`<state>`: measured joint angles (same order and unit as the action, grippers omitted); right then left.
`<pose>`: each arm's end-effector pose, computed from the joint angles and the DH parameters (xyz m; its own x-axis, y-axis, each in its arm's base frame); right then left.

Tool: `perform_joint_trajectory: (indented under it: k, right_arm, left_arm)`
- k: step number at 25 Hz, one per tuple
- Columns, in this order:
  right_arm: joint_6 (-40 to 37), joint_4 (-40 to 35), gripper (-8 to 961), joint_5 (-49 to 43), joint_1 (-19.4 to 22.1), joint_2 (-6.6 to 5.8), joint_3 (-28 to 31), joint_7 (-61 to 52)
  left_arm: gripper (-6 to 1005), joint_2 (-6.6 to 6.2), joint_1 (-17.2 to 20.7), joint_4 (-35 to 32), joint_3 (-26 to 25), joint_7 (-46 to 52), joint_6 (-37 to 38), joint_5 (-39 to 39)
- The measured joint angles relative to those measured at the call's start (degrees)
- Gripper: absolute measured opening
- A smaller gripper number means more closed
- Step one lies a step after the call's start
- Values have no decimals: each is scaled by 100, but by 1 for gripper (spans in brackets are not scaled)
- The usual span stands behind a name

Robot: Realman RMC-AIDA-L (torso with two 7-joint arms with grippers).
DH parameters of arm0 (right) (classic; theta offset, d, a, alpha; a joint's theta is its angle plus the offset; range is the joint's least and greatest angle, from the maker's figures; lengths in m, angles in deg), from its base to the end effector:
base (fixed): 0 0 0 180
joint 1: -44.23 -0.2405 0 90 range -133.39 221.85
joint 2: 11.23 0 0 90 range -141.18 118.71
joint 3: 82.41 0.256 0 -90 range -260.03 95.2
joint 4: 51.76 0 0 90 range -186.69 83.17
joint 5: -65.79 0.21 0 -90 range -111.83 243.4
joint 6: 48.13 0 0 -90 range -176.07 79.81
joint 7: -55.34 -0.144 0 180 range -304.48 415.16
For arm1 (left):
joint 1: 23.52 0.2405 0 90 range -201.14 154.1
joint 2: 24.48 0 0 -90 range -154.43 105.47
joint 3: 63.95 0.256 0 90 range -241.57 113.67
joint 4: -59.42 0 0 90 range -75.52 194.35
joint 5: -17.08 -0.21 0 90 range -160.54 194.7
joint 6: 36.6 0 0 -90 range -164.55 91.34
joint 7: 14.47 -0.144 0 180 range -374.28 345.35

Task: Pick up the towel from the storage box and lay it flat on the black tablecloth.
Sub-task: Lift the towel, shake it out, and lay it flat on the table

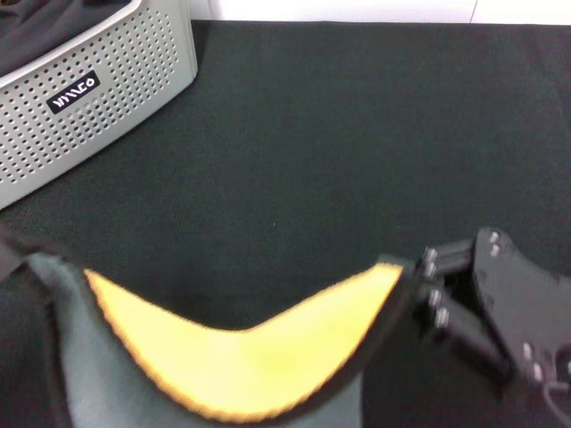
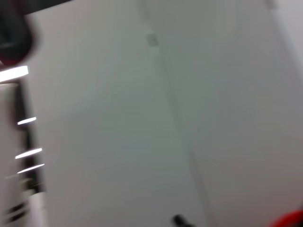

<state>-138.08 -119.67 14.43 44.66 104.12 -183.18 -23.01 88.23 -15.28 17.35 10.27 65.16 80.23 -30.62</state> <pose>0.1634 0.2023 -0.0057 0.4586 -0.2165 -0.8619 -0.1845 -0.9719 0.1460 -0.2869 0.1415 0.0786 0.1883 0.2099 0.9594 0.4823 -0.8708 0.0958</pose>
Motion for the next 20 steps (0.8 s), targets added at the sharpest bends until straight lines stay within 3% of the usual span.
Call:
perform_joint_trajectory:
  k: [6,9,14,20]
  right_arm:
    - [275,1217,6,181,-648,-3,453,0]
    - [528,1632,6,187,-987,-4,615,10]
    - [661,2466,6,188,-1555,1,971,-11]
    - [866,3357,6,187,-2171,33,1355,14]
  left_arm:
    - [18,80,-1816,2259,-58,-873,-91,-521]
    - [19,65,-2571,2942,-30,-1120,-441,-621]
    - [18,115,-3041,3038,-54,-1140,-1210,-709]
    - [18,175,-3041,2990,-73,-1201,-1797,-241]
